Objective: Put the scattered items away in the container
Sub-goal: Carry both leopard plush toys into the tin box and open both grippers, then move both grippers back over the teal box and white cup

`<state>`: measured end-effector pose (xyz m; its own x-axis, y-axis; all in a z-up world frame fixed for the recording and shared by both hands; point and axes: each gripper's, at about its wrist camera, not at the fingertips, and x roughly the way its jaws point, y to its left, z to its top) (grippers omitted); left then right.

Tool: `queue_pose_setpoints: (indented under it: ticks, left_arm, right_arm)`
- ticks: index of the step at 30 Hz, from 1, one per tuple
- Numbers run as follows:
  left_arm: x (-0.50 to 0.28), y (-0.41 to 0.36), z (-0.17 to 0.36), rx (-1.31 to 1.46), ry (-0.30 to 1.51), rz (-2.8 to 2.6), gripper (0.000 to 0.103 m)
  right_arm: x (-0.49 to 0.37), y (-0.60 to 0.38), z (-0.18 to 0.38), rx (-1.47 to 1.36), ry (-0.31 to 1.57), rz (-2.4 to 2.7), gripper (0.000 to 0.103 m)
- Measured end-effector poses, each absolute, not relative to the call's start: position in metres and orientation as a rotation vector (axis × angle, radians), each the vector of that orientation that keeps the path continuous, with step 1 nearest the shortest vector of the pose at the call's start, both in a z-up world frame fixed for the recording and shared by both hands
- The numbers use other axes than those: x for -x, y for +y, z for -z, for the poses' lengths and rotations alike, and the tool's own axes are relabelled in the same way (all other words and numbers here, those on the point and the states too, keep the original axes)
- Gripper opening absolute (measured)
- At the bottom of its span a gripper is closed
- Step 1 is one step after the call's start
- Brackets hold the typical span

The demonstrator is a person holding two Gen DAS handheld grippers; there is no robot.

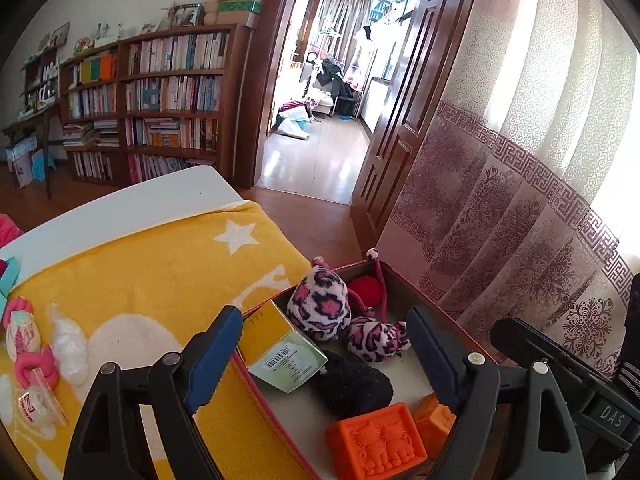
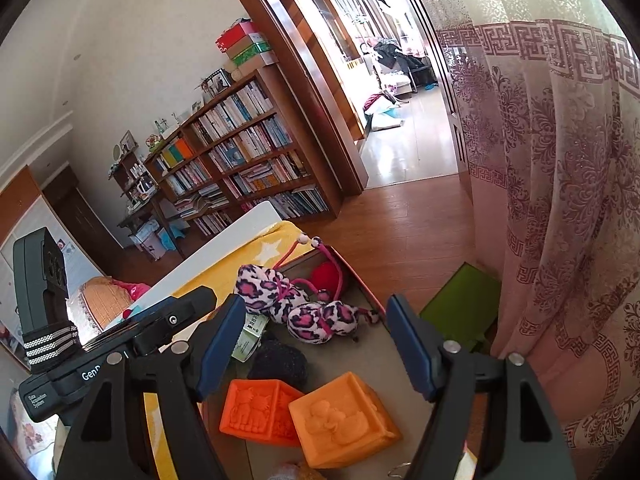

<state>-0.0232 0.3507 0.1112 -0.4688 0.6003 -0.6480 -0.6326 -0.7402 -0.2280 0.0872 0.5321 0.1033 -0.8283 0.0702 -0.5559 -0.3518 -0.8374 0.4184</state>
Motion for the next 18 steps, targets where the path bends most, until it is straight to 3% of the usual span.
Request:
queue_pose_setpoints:
  ticks: [18]
  left_arm:
    - [0.037, 0.249, -0.105, 1.008, -0.073, -2.338, 0.086]
  right_arm:
    - [-0.071, 0.473, -0.12, 0.826, 0.651, -2.791, 0.077]
